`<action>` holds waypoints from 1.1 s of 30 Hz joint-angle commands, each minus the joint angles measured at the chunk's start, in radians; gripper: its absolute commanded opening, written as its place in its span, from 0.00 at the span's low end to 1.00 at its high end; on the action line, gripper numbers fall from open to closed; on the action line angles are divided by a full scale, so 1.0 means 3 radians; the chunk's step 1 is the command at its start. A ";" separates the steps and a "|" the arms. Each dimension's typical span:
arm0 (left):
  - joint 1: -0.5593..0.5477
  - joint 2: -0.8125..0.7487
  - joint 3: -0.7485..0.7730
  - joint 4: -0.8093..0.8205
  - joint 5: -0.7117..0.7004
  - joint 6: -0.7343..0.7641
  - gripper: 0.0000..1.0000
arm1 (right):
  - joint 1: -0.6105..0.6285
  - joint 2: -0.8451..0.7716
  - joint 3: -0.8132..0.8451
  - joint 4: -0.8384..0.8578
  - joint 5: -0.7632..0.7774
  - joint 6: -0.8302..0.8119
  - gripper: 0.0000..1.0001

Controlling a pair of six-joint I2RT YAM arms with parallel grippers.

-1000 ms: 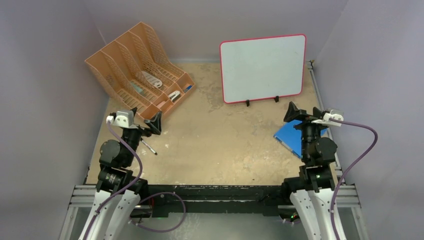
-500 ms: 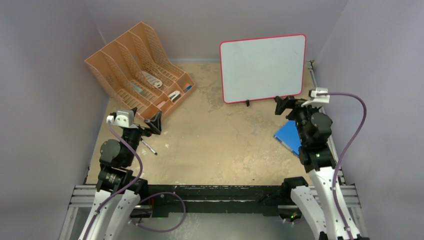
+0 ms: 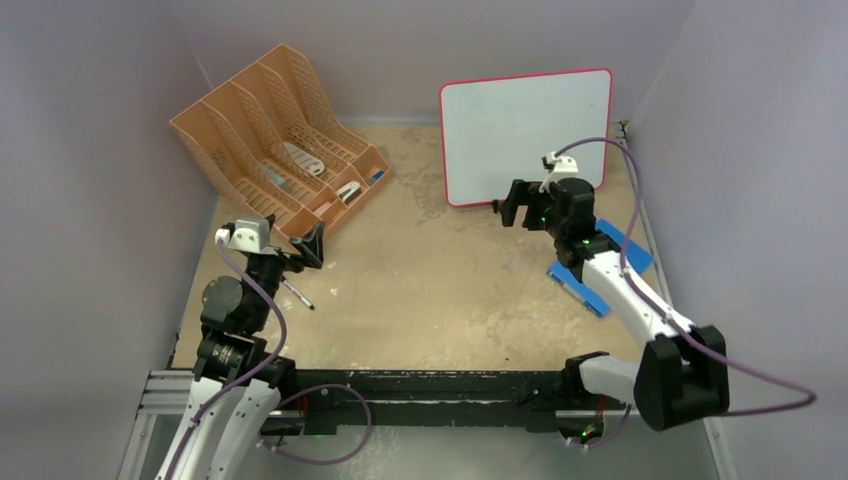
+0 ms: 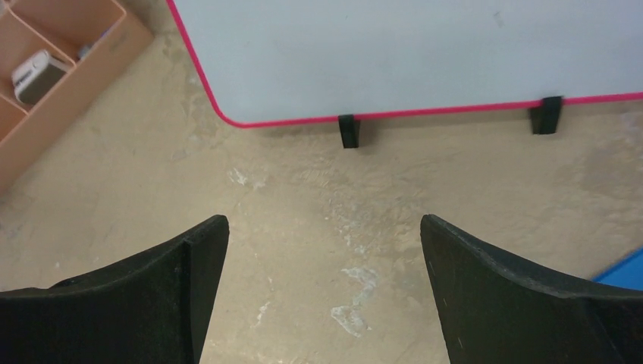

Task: Write a sentence on the whiteboard
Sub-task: Move the whiteboard stand to the center of the board.

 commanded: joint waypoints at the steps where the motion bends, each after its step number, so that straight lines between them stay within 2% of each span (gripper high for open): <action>1: -0.0014 0.0022 0.0090 0.0091 -0.0046 0.0021 0.99 | 0.0058 0.0350 0.0182 0.0389 0.0024 0.0064 0.96; 7: -0.0019 0.0017 0.0075 0.0106 -0.0064 0.0026 0.99 | 0.0135 0.0874 0.0296 0.0575 0.0223 -0.0014 0.88; 10: -0.0019 0.0014 0.0072 0.0113 -0.0074 0.0026 0.99 | 0.0224 0.1118 0.0376 0.0626 0.0355 -0.0037 0.81; 19: -0.0022 0.0032 0.0056 0.0144 -0.0082 0.0032 0.99 | 0.0337 0.1767 0.0729 0.0492 0.0715 -0.0062 0.65; 23: -0.0019 0.0035 0.0050 0.0156 -0.0082 0.0036 0.98 | 0.0347 0.1948 0.0850 0.0470 0.0827 -0.0132 0.57; 33: -0.0022 0.0033 0.0035 0.0181 -0.0095 0.0046 0.98 | 0.0348 0.2341 0.1174 0.0411 0.0867 -0.0221 0.47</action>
